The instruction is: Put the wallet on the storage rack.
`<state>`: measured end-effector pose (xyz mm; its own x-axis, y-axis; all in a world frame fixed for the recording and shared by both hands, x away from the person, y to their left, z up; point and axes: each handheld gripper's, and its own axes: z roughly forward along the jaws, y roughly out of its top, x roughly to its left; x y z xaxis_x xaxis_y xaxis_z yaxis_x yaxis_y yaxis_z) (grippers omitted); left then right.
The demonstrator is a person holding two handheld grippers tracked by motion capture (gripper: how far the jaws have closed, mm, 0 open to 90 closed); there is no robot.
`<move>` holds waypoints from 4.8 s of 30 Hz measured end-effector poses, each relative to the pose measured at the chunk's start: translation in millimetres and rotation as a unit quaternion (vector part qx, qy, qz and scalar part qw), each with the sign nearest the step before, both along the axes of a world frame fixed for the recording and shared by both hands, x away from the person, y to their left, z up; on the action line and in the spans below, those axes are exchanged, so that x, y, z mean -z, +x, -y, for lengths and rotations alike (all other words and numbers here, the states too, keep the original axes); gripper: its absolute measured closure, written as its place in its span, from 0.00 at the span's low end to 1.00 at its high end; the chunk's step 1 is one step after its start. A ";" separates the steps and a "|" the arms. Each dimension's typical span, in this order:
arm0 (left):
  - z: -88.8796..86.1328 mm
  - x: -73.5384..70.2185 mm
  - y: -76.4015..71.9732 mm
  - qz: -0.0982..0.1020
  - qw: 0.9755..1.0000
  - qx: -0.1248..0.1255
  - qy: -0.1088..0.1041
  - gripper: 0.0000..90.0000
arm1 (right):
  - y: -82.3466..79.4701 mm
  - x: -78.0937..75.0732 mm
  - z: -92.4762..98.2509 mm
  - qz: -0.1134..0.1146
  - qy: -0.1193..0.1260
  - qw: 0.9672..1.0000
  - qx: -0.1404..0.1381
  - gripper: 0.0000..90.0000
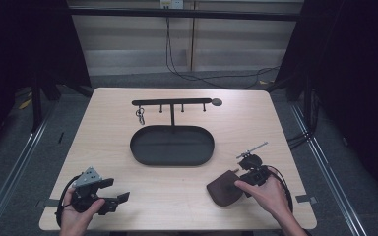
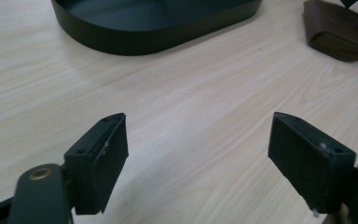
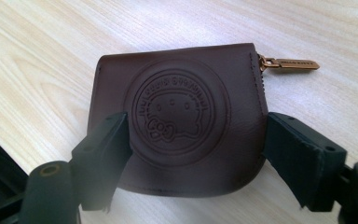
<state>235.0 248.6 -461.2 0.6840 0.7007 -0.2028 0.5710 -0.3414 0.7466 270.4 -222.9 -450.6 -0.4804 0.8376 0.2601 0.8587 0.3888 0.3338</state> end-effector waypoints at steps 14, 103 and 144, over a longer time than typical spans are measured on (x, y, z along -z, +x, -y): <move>1.0 1.1 0.4 -0.005 1.000 0.007 0.001 0.23 | 11.9 -4.2 -6.3 -0.031 -0.039 0.999 -0.001 0.25; -2.2 1.8 4.3 -0.015 1.000 0.021 -0.009 0.24 | 88.4 -100.0 -10.5 -0.067 -0.083 0.994 -0.007 0.91; -2.1 1.7 3.6 -0.017 1.000 0.019 -0.006 0.24 | 130.3 -134.4 -28.3 -0.016 -0.034 0.999 0.031 0.92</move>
